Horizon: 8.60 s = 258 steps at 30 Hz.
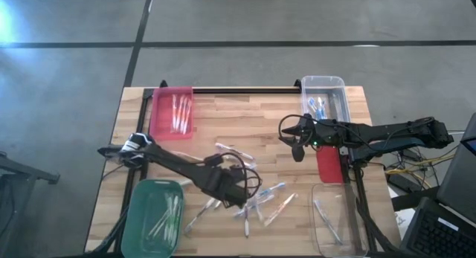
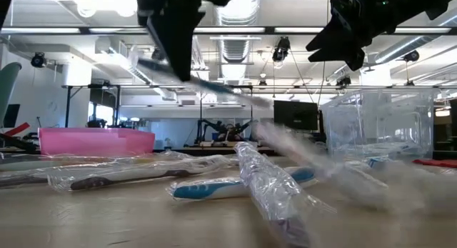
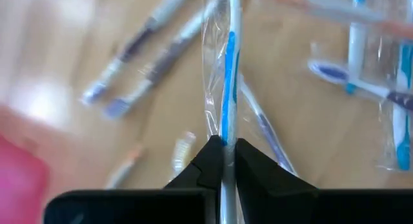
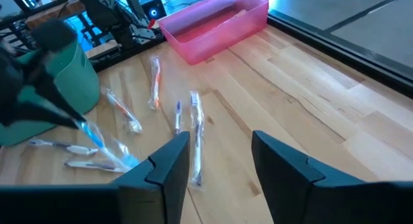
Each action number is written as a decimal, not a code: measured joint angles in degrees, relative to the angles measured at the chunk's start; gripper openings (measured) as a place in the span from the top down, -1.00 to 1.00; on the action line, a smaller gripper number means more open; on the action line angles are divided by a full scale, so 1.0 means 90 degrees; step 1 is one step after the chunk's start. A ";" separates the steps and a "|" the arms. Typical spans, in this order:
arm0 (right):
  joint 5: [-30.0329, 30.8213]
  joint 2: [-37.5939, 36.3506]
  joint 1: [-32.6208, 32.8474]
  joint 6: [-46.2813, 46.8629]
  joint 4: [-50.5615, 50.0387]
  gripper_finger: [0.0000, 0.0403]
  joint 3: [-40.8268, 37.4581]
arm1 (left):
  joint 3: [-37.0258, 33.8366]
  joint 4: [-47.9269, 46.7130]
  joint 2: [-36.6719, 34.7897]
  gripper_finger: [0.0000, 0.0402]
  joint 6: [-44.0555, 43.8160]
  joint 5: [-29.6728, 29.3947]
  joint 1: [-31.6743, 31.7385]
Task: Pick & Place Toothbrushes
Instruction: Put the blue toothbrush into the top transparent bin
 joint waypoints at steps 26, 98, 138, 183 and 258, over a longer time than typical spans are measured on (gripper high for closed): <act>-0.0177 0.0085 0.0638 -0.1057 0.1324 0.63 -0.0227 | 0.1784 -0.1362 -0.0706 0.86 -0.0084 -0.3981 0.0037; -0.2331 0.0956 0.1167 -0.3084 0.4596 0.01 -0.0075 | -0.3252 0.9645 -0.2398 0.86 0.5047 0.1183 0.0799; -0.2355 0.0959 0.1171 -0.3300 0.4848 0.47 -0.0095 | -0.3235 1.0975 -0.1872 0.86 0.5949 0.0347 0.0872; -0.2342 0.0959 0.1168 -0.3392 0.4527 0.88 -0.0095 | -0.3247 0.7772 -0.3125 0.09 0.5365 0.0017 0.0872; 0.1333 0.1359 -0.4560 -0.0586 -0.5729 0.88 0.4180 | -0.7541 0.8233 -0.6942 0.12 0.6078 -0.1824 0.0748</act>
